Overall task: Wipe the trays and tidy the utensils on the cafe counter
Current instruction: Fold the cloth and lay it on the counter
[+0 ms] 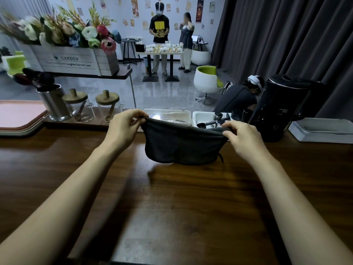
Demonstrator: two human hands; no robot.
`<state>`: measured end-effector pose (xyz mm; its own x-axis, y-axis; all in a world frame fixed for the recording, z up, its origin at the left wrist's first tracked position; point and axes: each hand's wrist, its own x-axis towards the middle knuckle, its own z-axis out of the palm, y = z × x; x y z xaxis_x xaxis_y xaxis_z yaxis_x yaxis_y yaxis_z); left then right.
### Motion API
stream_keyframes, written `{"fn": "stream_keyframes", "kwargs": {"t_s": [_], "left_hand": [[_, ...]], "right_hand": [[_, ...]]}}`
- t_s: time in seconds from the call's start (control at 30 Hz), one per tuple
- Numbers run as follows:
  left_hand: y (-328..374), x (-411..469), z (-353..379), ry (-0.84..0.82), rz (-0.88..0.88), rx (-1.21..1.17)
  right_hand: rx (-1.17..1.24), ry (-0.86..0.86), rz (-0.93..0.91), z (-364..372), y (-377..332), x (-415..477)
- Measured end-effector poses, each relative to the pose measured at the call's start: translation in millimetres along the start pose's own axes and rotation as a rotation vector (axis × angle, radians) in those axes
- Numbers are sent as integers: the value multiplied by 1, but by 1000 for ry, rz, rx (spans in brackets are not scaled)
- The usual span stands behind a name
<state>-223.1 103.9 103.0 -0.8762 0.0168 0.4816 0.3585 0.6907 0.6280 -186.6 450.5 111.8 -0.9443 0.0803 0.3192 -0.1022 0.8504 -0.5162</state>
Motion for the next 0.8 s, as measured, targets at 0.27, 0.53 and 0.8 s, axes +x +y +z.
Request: {"fn": "stream_keyframes", "kwargs": {"t_s": [0.27,0.53,0.8], "left_hand": [[-11,9,18,27,-54,-19],[12,-11,7,-15,-70,-332],[-44,-125,8,-587,-336,-305]], "right_hand": [[-66,85,18,6,11,16],[798,-22,22,-2,6,-4],[256,-657,155,32,51,-96]]}}
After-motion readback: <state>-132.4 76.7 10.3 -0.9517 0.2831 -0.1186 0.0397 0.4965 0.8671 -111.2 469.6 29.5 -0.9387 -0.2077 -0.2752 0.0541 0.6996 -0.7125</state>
